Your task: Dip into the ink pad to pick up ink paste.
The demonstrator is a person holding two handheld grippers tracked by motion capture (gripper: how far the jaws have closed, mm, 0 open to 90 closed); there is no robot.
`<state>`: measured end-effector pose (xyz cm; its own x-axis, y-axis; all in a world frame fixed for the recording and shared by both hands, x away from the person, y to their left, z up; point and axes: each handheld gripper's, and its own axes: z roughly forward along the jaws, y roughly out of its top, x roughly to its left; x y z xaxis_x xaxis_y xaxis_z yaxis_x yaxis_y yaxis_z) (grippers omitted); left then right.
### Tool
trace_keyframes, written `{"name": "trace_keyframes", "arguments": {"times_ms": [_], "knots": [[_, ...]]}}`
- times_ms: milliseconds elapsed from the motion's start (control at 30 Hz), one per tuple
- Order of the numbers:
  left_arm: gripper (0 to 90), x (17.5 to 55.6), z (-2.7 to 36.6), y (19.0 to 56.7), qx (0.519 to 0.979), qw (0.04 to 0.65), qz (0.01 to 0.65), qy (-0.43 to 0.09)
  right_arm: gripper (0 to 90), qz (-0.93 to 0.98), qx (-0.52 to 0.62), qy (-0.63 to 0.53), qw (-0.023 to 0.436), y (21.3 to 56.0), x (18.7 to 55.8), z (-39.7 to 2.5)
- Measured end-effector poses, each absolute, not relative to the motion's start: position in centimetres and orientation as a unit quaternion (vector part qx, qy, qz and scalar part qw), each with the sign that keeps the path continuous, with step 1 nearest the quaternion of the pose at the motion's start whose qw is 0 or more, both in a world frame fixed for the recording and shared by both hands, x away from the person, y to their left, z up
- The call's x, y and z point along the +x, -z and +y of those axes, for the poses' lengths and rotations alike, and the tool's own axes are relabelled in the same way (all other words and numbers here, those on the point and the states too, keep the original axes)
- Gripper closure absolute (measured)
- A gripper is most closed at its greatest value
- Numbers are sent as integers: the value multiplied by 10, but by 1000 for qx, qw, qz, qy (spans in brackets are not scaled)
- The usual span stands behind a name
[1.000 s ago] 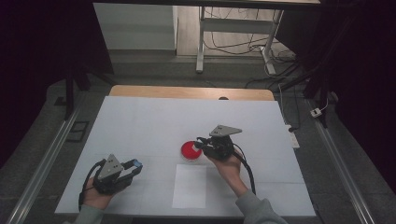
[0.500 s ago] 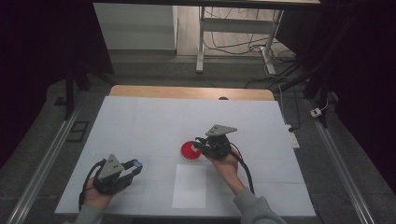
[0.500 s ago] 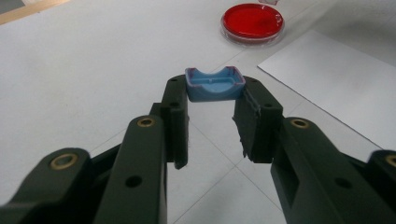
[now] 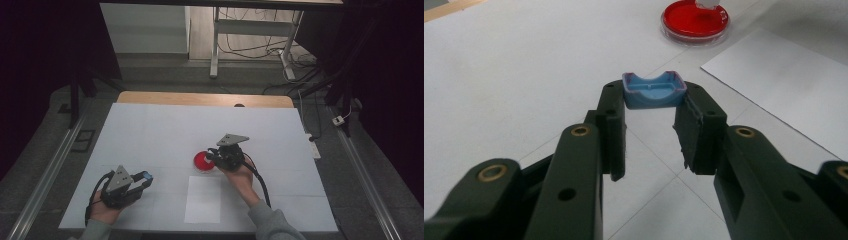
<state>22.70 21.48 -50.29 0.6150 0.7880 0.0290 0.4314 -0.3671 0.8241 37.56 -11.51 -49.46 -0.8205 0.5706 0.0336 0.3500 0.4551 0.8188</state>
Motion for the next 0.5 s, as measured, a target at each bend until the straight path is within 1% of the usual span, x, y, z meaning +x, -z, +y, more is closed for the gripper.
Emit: {"name": "trace_keyframes", "arguments": {"times_ms": [500], "knots": [[661,227,215,504,798,411,383,-215,752,852,266,-431,129,502,377,-108]]}}
